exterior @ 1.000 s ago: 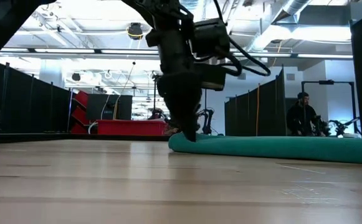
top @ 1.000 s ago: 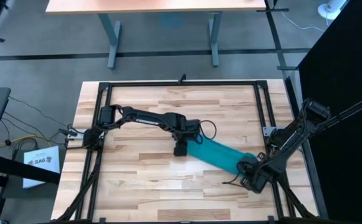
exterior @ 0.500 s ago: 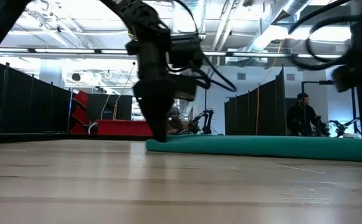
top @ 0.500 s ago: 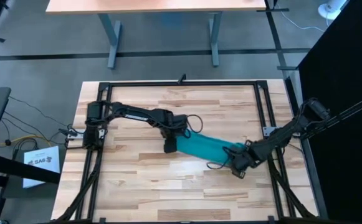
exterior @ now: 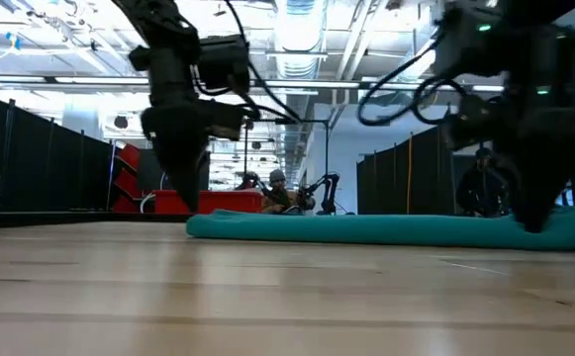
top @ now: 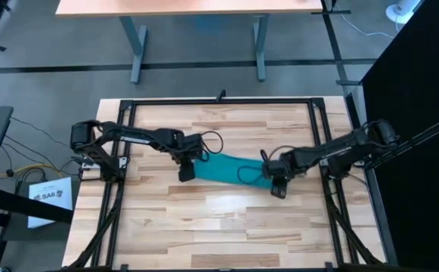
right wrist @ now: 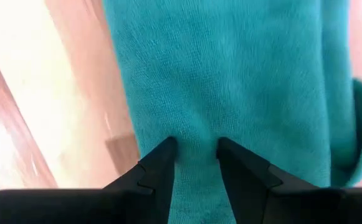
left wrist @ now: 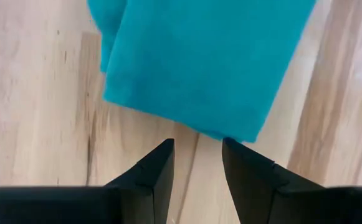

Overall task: Roll towel
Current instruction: Roll the blue towel

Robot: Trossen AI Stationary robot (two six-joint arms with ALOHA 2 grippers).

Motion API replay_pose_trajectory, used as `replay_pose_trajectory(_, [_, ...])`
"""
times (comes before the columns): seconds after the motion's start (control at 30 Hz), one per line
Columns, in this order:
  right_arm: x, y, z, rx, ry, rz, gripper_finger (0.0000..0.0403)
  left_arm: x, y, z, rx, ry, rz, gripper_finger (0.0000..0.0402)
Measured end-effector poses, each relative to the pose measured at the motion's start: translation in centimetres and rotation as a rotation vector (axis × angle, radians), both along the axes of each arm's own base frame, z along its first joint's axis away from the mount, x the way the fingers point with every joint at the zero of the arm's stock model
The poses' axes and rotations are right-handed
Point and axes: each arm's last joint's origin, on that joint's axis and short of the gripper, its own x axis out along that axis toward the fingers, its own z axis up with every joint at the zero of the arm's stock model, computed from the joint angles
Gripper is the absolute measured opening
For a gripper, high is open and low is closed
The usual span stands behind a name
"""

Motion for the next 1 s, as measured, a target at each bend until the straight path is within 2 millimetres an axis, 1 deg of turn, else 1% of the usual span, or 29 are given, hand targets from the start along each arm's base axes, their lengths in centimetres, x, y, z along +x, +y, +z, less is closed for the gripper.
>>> replay_pose_trajectory(0.13, [1.1,-0.7,1.3,-0.012,-0.052,0.041,0.0113,-0.2,0.0,0.8,0.006,-0.036,0.002,0.0121])
replay_pose_trajectory(0.27, [1.8,0.0,2.3,-0.012,-0.092,0.087,0.0113,-0.3,-0.1,2.0,0.014,-0.078,0.003,0.0121])
replay_pose_trajectory(0.33, [1.8,0.4,2.4,-0.008,-0.091,0.087,0.0113,-0.5,-0.1,2.4,0.019,-0.098,0.002,0.0121])
replay_pose_trajectory(0.4, [1.4,0.7,2.4,-0.014,-0.055,0.035,0.0113,-0.5,-0.1,3.0,0.034,-0.118,-0.008,0.0121])
replay_pose_trajectory(0.47, [1.1,0.8,2.3,-0.016,-0.022,-0.038,0.0113,-0.1,0.0,3.7,0.051,-0.140,-0.027,0.0121])
replay_pose_trajectory(0.53, [0.8,1.1,2.3,-0.013,-0.007,-0.074,0.0113,0.4,0.0,4.5,0.071,-0.164,-0.066,0.0121])
replay_pose_trajectory(0.7, [0.7,2.6,2.3,-0.006,-0.024,-0.020,0.0113,1.2,0.0,5.6,0.134,-0.228,-0.173,0.0121])
replay_pose_trajectory(0.73, [0.8,2.9,2.3,-0.011,-0.031,0.000,0.0113,1.3,-0.1,5.7,0.138,-0.232,-0.183,0.0121])
replay_pose_trajectory(0.93, [0.6,4.0,2.4,-0.078,-0.063,0.065,0.0113,2.2,-1.7,3.9,0.148,-0.169,-0.249,0.0121])
replay_pose_trajectory(1.0, [0.8,4.2,2.4,-0.071,-0.085,0.053,0.0113,2.8,-2.5,3.1,0.174,-0.137,-0.282,0.0121])
